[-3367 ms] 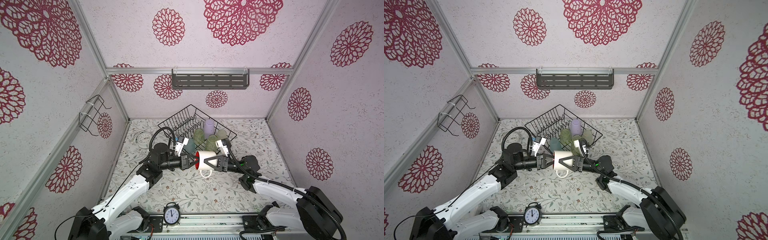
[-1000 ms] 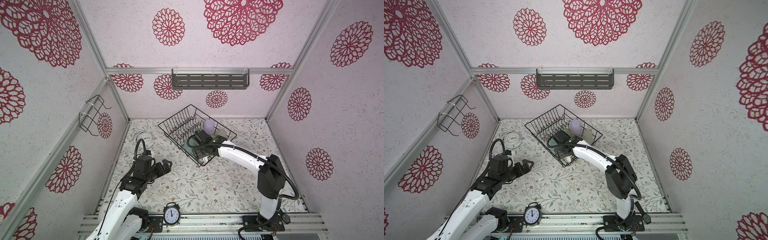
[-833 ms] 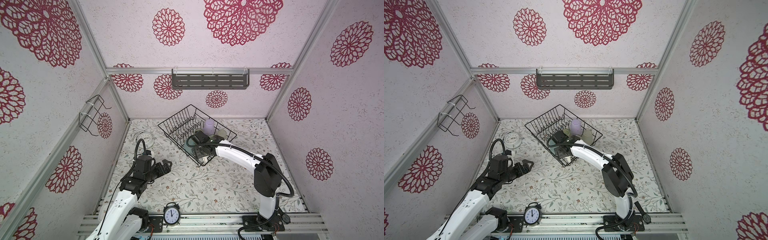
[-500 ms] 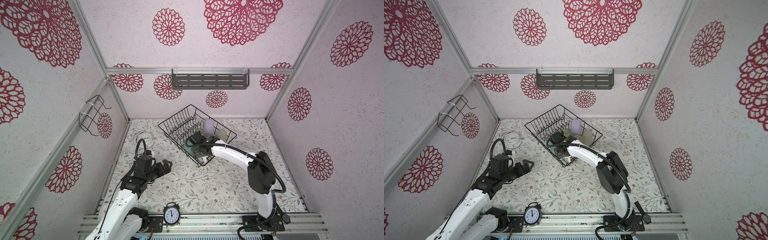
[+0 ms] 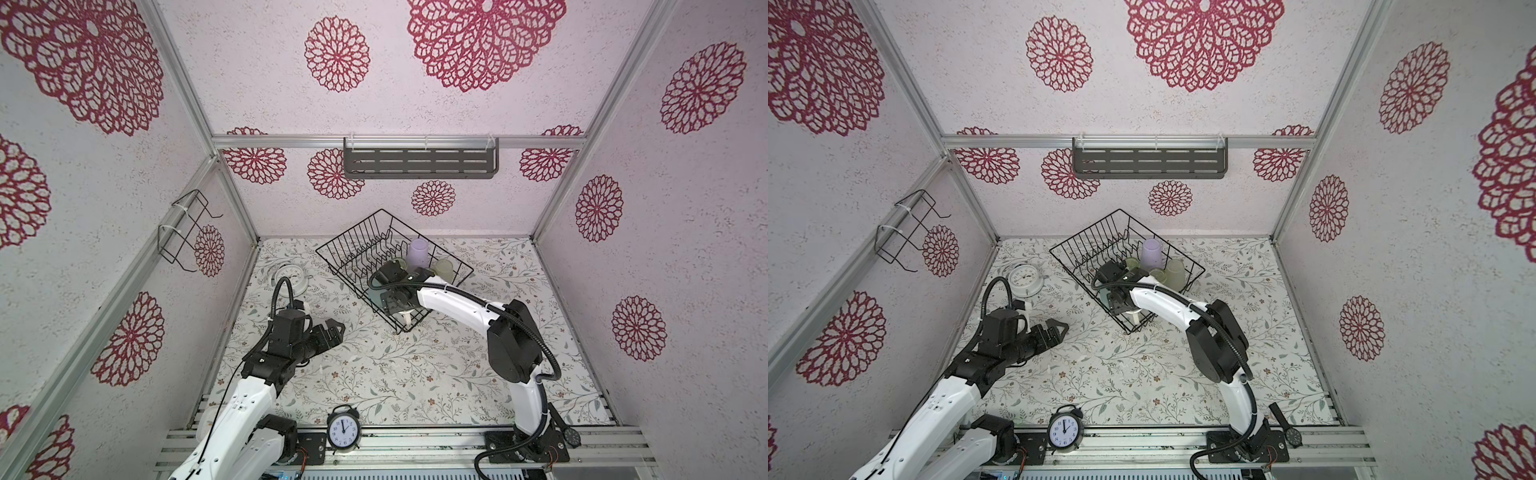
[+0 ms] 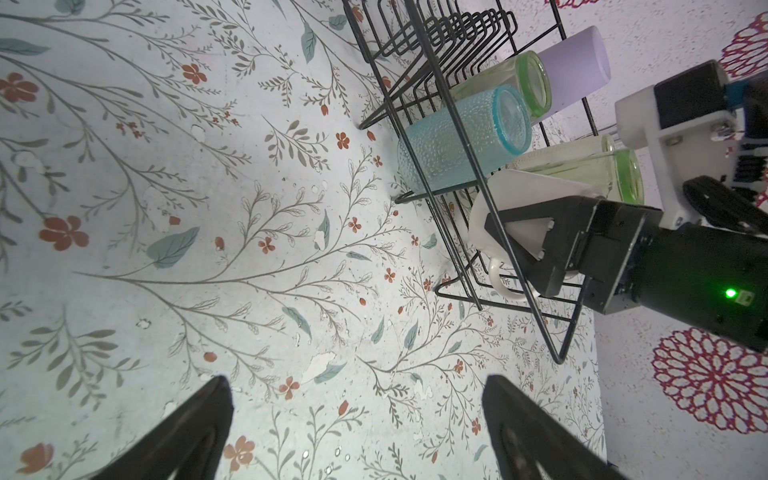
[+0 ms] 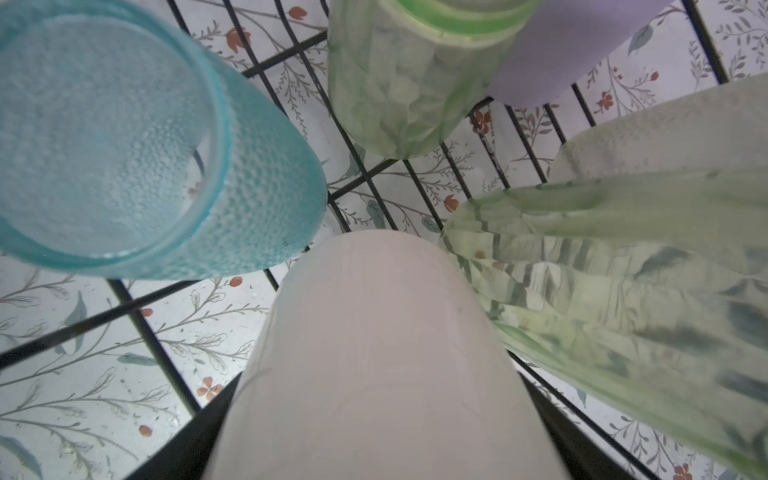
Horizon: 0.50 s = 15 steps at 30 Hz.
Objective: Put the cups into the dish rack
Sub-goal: 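Lower the white mug upright into the rack with the right gripper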
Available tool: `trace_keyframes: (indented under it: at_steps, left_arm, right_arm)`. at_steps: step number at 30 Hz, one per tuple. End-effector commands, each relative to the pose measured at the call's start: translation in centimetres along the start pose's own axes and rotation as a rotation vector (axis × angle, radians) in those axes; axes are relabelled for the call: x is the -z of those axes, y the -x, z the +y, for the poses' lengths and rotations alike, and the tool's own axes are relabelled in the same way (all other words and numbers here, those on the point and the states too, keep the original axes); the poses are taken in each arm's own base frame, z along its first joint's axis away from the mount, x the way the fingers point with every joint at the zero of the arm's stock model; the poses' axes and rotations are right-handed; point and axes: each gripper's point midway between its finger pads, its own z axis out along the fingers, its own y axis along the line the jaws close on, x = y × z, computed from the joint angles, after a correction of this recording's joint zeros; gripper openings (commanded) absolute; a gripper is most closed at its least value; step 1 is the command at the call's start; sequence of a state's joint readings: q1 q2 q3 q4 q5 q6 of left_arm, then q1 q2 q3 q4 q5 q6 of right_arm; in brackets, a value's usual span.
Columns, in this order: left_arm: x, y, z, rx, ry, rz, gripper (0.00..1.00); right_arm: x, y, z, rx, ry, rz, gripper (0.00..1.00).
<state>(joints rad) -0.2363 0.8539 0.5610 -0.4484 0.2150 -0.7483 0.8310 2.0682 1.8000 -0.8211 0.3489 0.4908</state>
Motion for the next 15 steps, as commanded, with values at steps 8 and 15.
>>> trace_keyframes:
  at_steps: [8,15]
  left_arm:
    - [-0.2,0.4,0.0,-0.013,-0.015,-0.024,0.98]
    - [0.0,0.5,-0.3,-0.024,-0.024,-0.022,0.98]
  right_arm:
    - [1.9,-0.5,-0.1,-0.128,0.075,0.139,0.8]
    - [1.0,-0.7,-0.2,-0.147,0.065,0.172,0.82]
